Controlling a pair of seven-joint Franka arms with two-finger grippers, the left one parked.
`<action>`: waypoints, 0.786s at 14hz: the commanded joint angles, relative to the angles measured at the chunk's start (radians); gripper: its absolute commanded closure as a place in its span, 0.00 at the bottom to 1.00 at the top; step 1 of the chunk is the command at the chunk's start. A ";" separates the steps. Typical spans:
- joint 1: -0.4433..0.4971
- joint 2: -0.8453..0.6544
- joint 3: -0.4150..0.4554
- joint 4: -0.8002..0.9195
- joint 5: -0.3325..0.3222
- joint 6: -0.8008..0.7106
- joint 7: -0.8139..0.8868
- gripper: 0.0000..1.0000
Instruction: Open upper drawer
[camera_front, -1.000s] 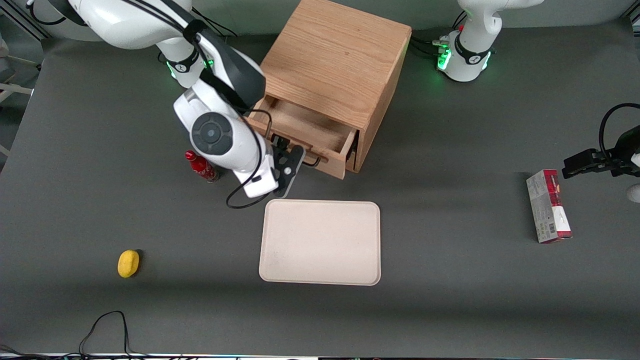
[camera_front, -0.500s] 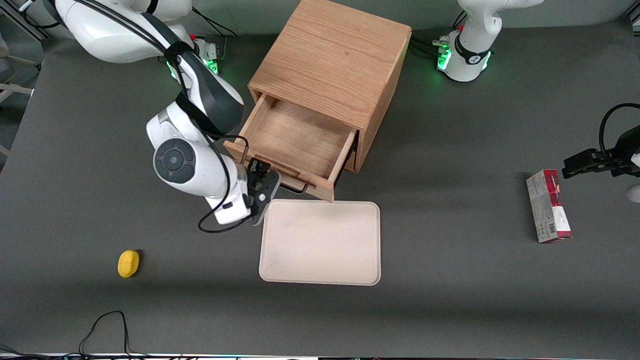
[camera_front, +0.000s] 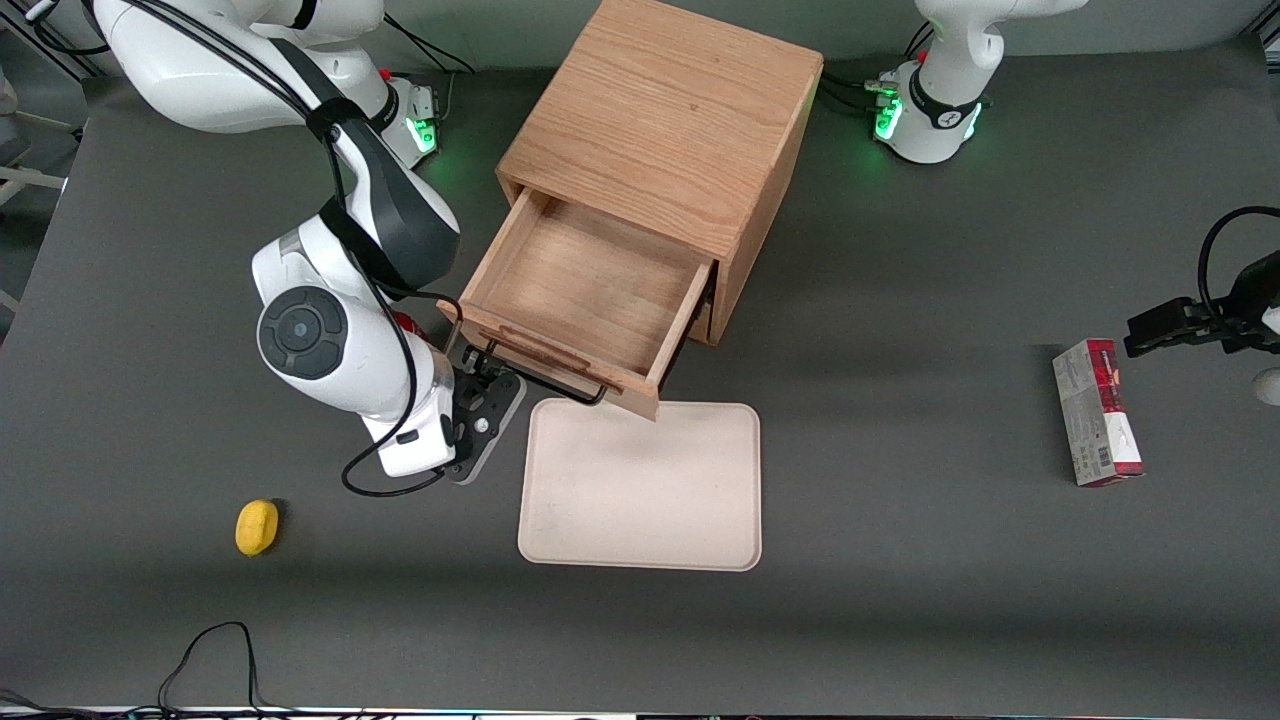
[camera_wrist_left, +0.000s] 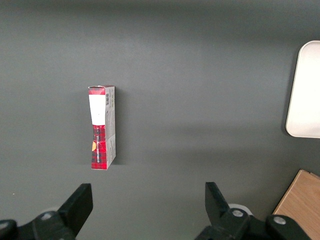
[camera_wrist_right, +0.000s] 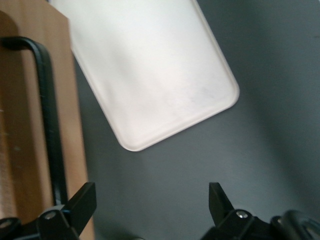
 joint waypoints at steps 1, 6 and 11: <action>0.009 0.010 -0.033 0.119 -0.063 -0.021 -0.011 0.00; -0.039 -0.158 -0.141 0.124 0.106 -0.131 0.000 0.00; -0.036 -0.454 -0.333 -0.187 0.154 -0.205 0.290 0.00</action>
